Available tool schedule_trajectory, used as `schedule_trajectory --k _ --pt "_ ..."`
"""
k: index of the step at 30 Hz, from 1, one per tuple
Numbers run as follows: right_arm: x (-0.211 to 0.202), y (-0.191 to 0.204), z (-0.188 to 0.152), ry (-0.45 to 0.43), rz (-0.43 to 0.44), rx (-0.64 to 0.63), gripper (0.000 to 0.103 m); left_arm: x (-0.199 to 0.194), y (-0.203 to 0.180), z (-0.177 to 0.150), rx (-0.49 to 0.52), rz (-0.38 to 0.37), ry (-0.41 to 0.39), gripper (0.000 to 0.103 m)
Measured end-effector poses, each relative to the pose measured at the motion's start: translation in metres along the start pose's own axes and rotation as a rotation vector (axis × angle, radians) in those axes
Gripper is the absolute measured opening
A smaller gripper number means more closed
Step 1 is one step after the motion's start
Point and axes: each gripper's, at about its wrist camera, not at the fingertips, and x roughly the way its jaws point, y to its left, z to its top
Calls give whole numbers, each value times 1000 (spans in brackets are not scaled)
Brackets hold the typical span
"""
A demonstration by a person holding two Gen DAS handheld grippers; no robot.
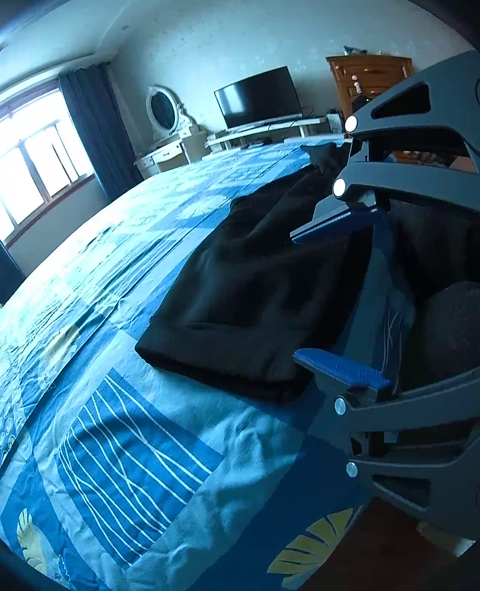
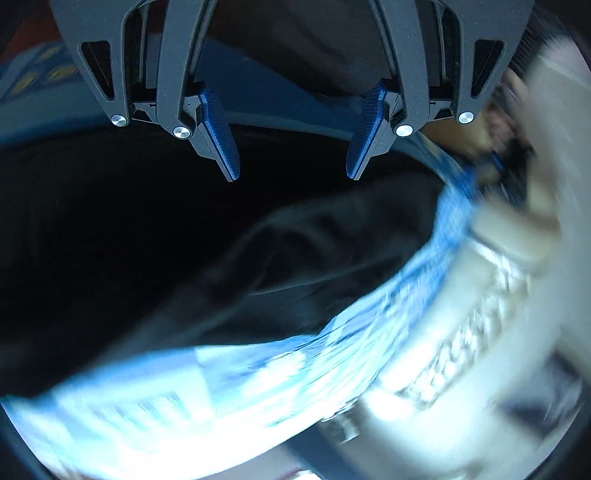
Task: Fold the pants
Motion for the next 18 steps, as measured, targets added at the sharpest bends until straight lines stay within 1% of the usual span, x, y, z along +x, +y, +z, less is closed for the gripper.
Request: schedule_trajectory --k 2,5,8,15,18 --pt "-1 -9 1 -11 32 81 60 4 -2 -4 -32 20 -1 57" --pt "-3 -15 1 -20 19 103 60 5 -5 -10 -47 47 2 57" --pt "2 -18 3 -23 35 138 60 11 -10 -13 -56 61 10 57" --pt "1 -19 -1 -29 38 141 61 25 -8 -15 -100 103 3 57" --pt "0 -22 -1 -31 42 142 61 28 -5 -13 -128 107 -4 57"
